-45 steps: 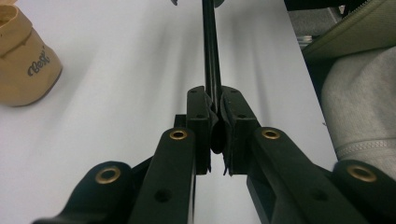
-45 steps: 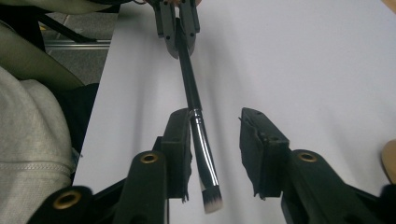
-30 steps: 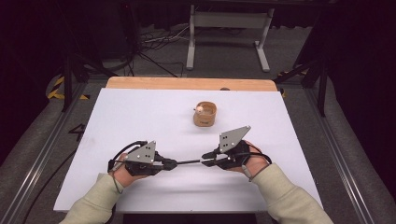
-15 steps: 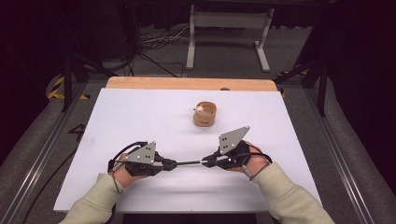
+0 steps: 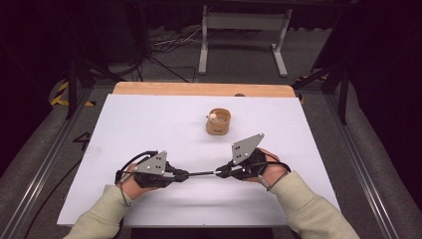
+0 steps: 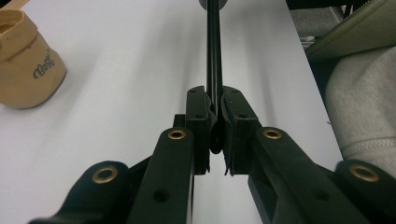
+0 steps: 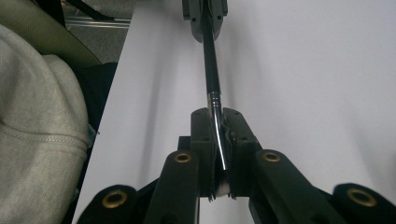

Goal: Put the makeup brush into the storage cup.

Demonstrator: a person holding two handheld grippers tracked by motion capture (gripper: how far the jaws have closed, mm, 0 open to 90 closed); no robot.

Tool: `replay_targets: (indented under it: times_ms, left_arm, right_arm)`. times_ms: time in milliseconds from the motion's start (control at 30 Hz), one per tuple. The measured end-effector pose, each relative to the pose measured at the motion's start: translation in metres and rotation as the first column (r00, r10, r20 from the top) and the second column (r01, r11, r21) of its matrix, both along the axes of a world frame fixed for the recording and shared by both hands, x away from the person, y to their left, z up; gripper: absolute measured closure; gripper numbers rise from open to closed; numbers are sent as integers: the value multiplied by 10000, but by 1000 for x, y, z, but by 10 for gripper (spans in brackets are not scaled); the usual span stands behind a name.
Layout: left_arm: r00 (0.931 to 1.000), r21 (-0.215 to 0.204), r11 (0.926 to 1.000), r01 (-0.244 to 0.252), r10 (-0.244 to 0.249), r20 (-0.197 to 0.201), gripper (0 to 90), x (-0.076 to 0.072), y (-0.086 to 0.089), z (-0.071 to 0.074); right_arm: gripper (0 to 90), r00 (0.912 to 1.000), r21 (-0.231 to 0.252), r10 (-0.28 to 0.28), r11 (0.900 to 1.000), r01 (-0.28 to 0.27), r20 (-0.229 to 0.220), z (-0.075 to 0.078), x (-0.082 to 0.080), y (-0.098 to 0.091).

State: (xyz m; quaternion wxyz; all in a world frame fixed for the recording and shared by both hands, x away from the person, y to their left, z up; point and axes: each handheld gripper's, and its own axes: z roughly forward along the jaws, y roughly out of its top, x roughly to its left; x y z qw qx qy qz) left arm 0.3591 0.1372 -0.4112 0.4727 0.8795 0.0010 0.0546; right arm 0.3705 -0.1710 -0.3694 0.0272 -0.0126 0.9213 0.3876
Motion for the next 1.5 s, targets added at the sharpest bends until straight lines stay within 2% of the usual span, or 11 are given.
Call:
replay_targets:
  times_ms: [267,433,667,700,733,800,967,1000,1233,1333,1500]
  left_arm:
    - [9999,-11,10000,-79,79,-153,784,1,-1,0]
    - [9995,1,9997,-248,248,-203,657,2,-1,1]
    - [9964,-55,9979,-647,643,-559,372,4,-7,3]
    - [9954,-152,9974,-706,695,-661,372,4,-8,4]
    - [9943,-138,9966,-812,800,-699,300,4,-8,5]
    - [9922,-368,9954,-883,846,-916,233,5,-9,7]
    - [9876,-743,9920,-1018,919,-1274,126,6,-10,10]
    - [9825,-853,9917,-964,810,-1679,134,7,-12,10]
    - [9737,-817,9899,-1156,967,-2063,166,10,-20,12]
    - [9721,-825,9872,-1366,1175,-2032,208,11,-22,13]
    - [9772,-466,9896,-1359,1261,-1709,231,10,-27,14]
  right_arm:
    - [848,10000,-476,13,9989,-11,45,11,-1,4]
    - [848,9998,-962,1,9954,18,207,23,-1,6]
    - [848,9998,-1750,86,9845,-57,154,36,-1,12]
    - [848,9997,-1879,110,9822,-71,197,37,-1,13]
    - [848,9997,-2077,164,9781,-117,207,40,0,15]
    - [848,9997,-2288,131,9734,-83,196,42,1,18]
    - [848,9998,-2806,119,9598,-78,127,48,3,25]
    - [848,9999,-2879,103,9576,-68,106,49,4,26]
    - [847,9994,-3403,286,9401,-211,171,56,6,35]
    - [847,9992,-3551,362,9344,-277,172,58,7,38]
    - [847,9992,-3876,360,9214,-272,153,61,9,41]
